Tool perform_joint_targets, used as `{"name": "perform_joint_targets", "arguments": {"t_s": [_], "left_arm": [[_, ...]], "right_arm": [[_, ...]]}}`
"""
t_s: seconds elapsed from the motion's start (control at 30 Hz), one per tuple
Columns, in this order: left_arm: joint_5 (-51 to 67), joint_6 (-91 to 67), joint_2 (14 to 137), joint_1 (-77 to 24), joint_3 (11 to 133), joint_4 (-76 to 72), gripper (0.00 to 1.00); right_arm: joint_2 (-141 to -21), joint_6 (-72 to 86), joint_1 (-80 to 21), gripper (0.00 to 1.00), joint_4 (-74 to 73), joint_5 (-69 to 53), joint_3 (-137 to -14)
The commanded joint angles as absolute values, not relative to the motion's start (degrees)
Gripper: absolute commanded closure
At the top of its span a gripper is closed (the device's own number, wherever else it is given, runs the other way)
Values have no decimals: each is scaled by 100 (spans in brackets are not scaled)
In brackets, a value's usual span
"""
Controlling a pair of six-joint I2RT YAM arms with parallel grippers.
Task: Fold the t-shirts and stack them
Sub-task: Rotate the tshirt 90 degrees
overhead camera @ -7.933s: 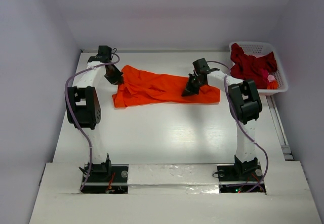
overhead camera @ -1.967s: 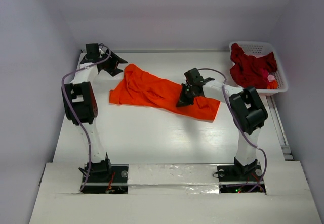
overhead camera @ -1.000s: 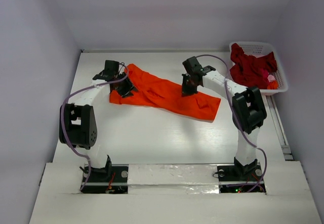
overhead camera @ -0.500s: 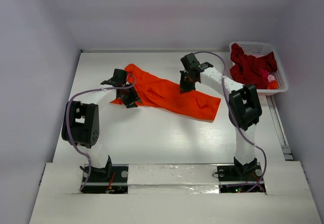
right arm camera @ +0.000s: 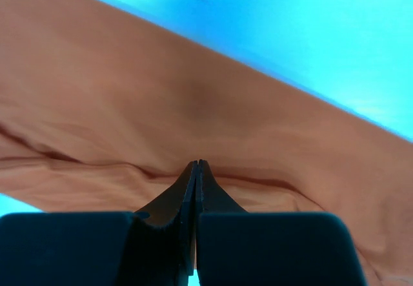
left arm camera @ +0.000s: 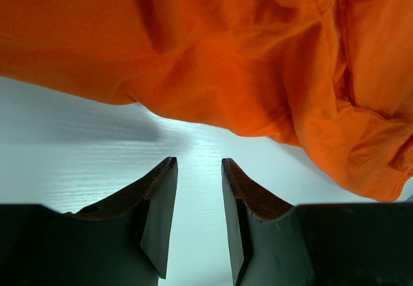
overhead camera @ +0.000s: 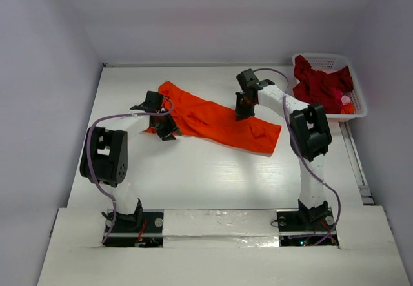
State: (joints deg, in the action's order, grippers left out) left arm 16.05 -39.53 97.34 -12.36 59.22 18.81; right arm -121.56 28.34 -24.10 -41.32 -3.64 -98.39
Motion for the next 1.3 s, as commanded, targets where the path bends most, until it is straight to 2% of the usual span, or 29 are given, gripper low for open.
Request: {"name": "perform_joint_targets", "arguments": {"t_s": [0.0, 0.4, 0.73, 1.27], "left_arm": [[1600, -3990, 9826, -1230, 6073, 1872, 69], [1512, -3990, 10028, -1230, 6477, 2013, 70], [1547, -3990, 10063, -1178, 6556, 2039, 70], [1529, -3920, 10116, -1072, 6636, 2101, 70]], "right_arm": [[-11655, 2725, -2417, 100, -3973, -378, -9563], [-10644, 2812, -2417, 100, -3674, -431, -8289], [-10485, 2848, -2417, 100, -3445, -527, -7647], [-10811, 3111, -2233, 100, -3393, -404, -7691]]}}
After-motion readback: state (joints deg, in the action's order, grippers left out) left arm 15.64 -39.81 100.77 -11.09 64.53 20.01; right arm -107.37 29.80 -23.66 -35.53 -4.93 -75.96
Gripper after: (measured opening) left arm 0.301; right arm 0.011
